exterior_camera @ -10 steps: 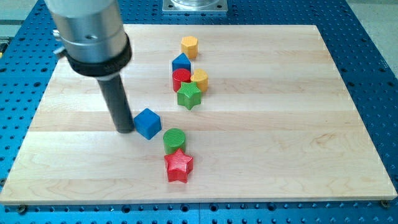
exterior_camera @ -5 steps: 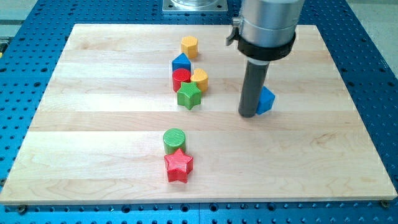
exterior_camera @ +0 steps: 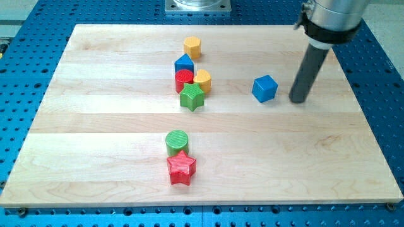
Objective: Make the blue cube to touch the yellow heart
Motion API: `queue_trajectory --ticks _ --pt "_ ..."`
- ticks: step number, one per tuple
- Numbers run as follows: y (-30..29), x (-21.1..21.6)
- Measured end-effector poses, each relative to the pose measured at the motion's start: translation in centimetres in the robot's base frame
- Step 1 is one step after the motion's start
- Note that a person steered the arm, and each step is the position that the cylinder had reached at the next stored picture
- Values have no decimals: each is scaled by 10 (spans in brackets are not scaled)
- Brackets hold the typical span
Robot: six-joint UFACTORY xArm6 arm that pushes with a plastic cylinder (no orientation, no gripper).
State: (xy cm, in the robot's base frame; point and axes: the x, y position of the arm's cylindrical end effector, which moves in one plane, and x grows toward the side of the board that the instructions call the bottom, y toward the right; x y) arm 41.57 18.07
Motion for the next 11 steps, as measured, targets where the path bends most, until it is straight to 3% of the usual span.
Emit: queue_trajectory --ticks 4,5,10,11 --pt "-91 3" --pt "-97 33" --pt "-133 33" --pt "-111 80"
